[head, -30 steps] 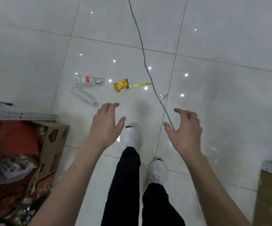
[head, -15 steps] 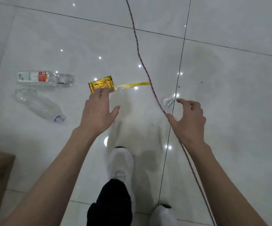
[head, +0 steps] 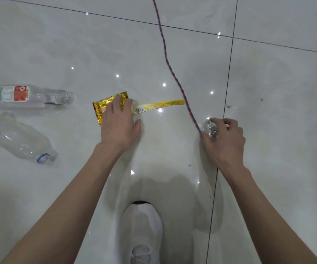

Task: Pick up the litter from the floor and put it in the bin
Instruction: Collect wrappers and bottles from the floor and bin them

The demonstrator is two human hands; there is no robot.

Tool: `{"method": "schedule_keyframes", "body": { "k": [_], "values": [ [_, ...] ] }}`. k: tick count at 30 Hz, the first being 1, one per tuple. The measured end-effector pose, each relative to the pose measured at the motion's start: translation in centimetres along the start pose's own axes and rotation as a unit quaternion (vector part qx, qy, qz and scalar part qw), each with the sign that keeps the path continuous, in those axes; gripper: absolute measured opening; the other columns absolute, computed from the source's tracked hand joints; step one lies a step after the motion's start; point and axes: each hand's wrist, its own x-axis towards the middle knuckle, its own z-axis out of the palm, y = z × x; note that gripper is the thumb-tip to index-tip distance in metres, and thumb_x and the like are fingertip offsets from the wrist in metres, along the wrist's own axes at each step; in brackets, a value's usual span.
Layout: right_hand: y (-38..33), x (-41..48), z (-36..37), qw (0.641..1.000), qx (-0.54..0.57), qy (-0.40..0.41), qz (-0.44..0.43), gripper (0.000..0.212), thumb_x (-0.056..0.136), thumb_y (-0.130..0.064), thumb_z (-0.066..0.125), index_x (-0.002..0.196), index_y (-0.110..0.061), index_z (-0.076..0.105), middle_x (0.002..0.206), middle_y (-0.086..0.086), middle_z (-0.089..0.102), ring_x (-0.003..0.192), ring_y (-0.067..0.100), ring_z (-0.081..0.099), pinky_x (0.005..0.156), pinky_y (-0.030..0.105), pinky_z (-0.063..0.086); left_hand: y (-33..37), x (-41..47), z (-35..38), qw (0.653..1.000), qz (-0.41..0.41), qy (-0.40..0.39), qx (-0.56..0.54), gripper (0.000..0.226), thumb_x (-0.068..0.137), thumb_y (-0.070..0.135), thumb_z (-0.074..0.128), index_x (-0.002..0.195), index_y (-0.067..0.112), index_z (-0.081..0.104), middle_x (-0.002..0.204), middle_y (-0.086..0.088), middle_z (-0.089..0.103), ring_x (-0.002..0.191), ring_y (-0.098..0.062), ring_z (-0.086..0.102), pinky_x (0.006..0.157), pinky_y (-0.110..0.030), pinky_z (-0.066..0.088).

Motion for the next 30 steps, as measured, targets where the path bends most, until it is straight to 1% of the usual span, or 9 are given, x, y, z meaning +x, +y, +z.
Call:
{"method": "schedule_keyframes", "body": {
  "k": [2,4,8,13,16,23,26,30],
  "values": [
    [0.1,0.2,0.0,1.000,-0.007,0.003,-0.003,0.040,0.087,-0.039,0.066,0.125,-0.030,0.059,0.128,0.005,0.049,0.114,0.031,0.049,0.097,0.045,0.040,0.3,0.8,0.5,1.000,0.010,0.006,0.013,0.053,0.081,0.028,0.062,0.130,0.013,0.049,0.143,-0.020,0.038,0.125,-0.041,0.041,0.100,-0.050,0.038],
    [0.3,0.3,-0.1,1.000,-0.011,0.000,-0.013,0.040,0.086,-0.033,0.066,0.125,-0.029,0.060,0.129,0.006,0.050,0.115,0.031,0.049,0.096,0.045,0.041,0.7,1.3,0.9,1.000,0.017,0.005,0.023,0.048,0.082,0.027,0.061,0.127,0.013,0.050,0.142,-0.020,0.039,0.123,-0.043,0.042,0.096,-0.050,0.041],
    [0.4,0.9,-0.2,1.000,-0.007,-0.003,-0.020,0.039,0.087,-0.025,0.064,0.126,-0.026,0.060,0.129,0.007,0.049,0.113,0.029,0.048,0.093,0.046,0.045,1.4,1.5,1.7,1.000,-0.009,0.010,0.028,0.036,0.088,0.023,0.055,0.124,0.015,0.054,0.142,-0.020,0.041,0.125,-0.044,0.040,0.090,-0.052,0.041],
    [0.5,1.0,0.0,1.000,0.007,0.011,-0.024,0.034,0.088,-0.014,0.059,0.121,-0.020,0.060,0.125,0.008,0.049,0.109,0.030,0.049,0.085,0.048,0.049,2.1,1.5,2.4,0.998,-0.020,0.026,0.048,0.024,0.092,0.018,0.053,0.114,0.011,0.059,0.137,-0.017,0.047,0.116,-0.043,0.047,0.081,-0.048,0.043],
    [0.3,1.1,0.1,0.999,0.009,0.021,-0.028,0.033,0.088,-0.012,0.057,0.120,-0.019,0.061,0.123,0.008,0.051,0.106,0.031,0.052,0.082,0.047,0.049,2.2,1.5,2.6,0.998,-0.024,0.030,0.054,0.021,0.094,0.018,0.051,0.111,0.009,0.059,0.136,-0.016,0.047,0.116,-0.041,0.047,0.083,-0.048,0.043],
    [-0.2,1.2,-0.1,0.999,0.017,0.036,-0.036,0.032,0.088,-0.012,0.058,0.120,-0.017,0.063,0.121,0.010,0.055,0.101,0.033,0.057,0.083,0.045,0.048,2.2,1.7,2.8,0.995,-0.016,0.045,0.085,0.018,0.088,0.012,0.053,0.104,0.006,0.059,0.133,-0.016,0.049,0.117,-0.041,0.047,0.089,-0.048,0.039],
    [-0.4,1.4,-0.3,0.997,0.043,0.048,-0.050,0.030,0.089,-0.013,0.058,0.119,-0.018,0.063,0.118,0.007,0.057,0.096,0.030,0.059,0.082,0.047,0.050,2.5,1.6,2.5,0.996,-0.010,0.054,0.074,0.020,0.089,0.016,0.053,0.106,0.006,0.059,0.132,-0.015,0.049,0.118,-0.039,0.046,0.092,-0.049,0.038],
    [-1.4,1.8,-0.9,0.993,0.068,0.064,-0.072,0.029,0.090,-0.016,0.058,0.119,-0.020,0.062,0.117,0.003,0.057,0.095,0.026,0.061,0.081,0.047,0.051,3.1,1.3,1.5,0.996,0.001,0.078,0.048,0.019,0.091,0.020,0.052,0.102,0.007,0.060,0.129,-0.014,0.052,0.115,-0.038,0.049,0.092,-0.047,0.037]
  ]
}}
